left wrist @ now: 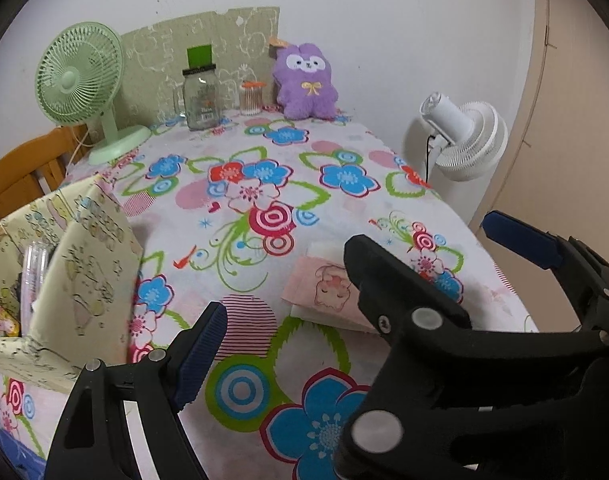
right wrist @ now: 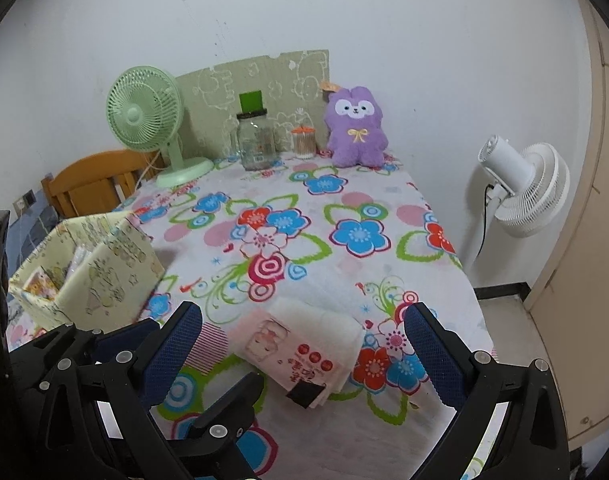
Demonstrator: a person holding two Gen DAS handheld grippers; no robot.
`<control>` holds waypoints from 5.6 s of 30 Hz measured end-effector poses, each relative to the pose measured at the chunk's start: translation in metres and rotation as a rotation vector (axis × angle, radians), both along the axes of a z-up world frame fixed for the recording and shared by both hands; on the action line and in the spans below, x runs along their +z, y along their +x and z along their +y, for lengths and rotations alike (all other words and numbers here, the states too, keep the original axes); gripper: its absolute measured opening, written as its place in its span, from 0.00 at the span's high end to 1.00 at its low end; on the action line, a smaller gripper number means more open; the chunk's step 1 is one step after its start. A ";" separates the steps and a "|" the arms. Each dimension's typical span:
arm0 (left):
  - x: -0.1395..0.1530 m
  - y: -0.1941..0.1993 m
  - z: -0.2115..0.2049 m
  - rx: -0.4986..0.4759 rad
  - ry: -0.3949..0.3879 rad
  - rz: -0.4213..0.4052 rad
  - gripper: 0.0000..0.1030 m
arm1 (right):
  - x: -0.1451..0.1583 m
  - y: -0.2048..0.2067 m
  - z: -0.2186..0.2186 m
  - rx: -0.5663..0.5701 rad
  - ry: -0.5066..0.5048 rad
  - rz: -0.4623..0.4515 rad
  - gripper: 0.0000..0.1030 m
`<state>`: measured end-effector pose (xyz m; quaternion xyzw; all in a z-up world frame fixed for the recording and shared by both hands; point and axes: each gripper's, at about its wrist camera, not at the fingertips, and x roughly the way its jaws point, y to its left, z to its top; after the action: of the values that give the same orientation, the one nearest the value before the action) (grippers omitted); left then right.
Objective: Organize soft objects
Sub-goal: 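Lift the pink packet off the white towel with the left tool, then close the left tool on the pink packet while the right tool reaches the white towel, then close the right tool on the white towel and lift it, then carry the towel in the right tool and packet in the left tool over the box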
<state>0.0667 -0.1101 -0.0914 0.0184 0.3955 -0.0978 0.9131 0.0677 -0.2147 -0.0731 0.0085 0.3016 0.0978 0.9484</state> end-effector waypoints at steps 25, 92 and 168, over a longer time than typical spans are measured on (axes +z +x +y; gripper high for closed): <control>-0.024 0.045 -0.042 0.051 -0.025 0.091 0.17 | -0.022 0.041 -0.054 -0.121 0.030 0.052 0.04; -0.043 -0.006 -0.015 0.122 0.049 0.155 0.51 | -0.050 0.006 -0.016 0.003 -0.016 0.136 0.06; 0.059 -0.010 0.034 0.058 0.066 -0.072 0.62 | 0.040 0.005 0.040 0.010 -0.019 0.069 0.71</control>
<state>0.0564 -0.0759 -0.0321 0.0406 0.3659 -0.0576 0.9280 0.0724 -0.1749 -0.0329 0.0012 0.3350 0.0993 0.9370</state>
